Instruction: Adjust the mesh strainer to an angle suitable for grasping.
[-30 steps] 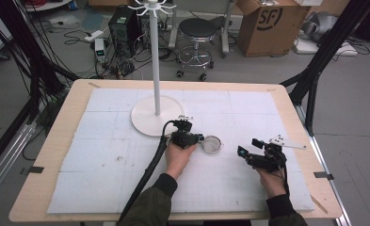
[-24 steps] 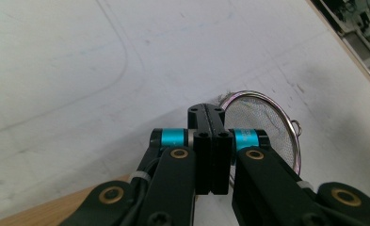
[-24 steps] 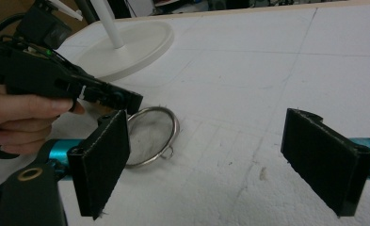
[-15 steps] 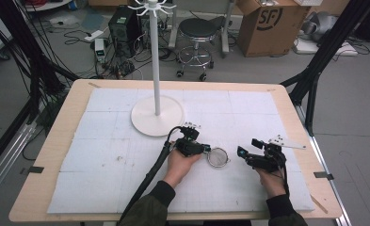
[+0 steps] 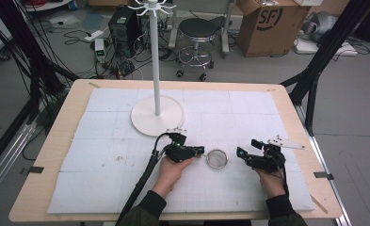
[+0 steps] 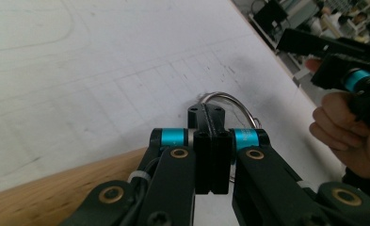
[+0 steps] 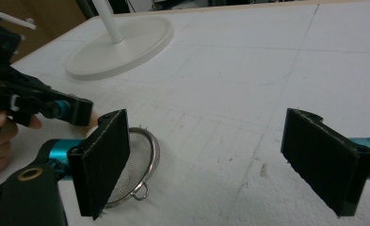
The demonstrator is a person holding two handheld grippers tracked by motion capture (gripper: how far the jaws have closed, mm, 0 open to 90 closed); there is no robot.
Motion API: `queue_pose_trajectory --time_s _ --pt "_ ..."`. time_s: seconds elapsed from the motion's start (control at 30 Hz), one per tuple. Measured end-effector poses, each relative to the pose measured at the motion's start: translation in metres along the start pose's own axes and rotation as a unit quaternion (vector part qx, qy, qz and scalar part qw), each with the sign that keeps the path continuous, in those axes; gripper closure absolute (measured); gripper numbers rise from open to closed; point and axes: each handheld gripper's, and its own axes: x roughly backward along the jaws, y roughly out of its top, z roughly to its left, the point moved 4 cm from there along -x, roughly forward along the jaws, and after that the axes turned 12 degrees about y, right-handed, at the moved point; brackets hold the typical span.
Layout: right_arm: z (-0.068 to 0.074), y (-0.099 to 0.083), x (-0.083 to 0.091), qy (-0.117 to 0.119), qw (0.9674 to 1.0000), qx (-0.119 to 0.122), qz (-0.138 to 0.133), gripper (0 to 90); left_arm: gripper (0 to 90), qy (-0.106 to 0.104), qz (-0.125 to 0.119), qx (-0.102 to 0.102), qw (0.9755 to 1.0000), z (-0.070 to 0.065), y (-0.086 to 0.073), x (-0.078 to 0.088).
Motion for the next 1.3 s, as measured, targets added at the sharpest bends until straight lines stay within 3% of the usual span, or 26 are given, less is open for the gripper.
queue_pose_trajectory --time_s 0.17,0.27,0.47,0.77,0.9,0.97,1.3 --pt "0.001 -0.001 -0.001 -0.001 1.0000 0.001 0.002 15.8 90.0 0.028 -0.016 0.017 0.9993 0.025 -0.008 0.029" --pt "0.001 0.000 -0.001 -0.001 1.0000 0.006 0.002 15.8 90.0 0.040 -0.028 0.039 0.9981 0.041 -0.012 0.045" --pt "0.002 -0.001 -0.002 -0.002 1.0000 0.005 0.004 15.8 90.0 0.077 -0.027 0.044 0.9957 0.056 -0.017 0.062" --pt "0.004 -0.001 0.000 -0.005 0.9999 0.008 0.005 15.8 90.0 0.105 -0.007 0.064 0.9924 0.065 -0.016 0.058" --pt "0.005 -0.002 0.001 -0.006 0.9999 0.006 0.005 15.8 90.0 0.125 0.011 0.057 0.9905 0.067 -0.011 0.051" --pt "0.006 -0.002 0.002 -0.006 0.9999 0.009 0.005 15.8 90.0 0.133 0.009 0.072 0.9885 0.071 -0.009 0.049" --pt "0.009 -0.004 0.004 -0.008 0.9999 0.012 0.009 15.8 90.0 0.132 0.008 0.072 0.9885 0.077 0.005 0.036"
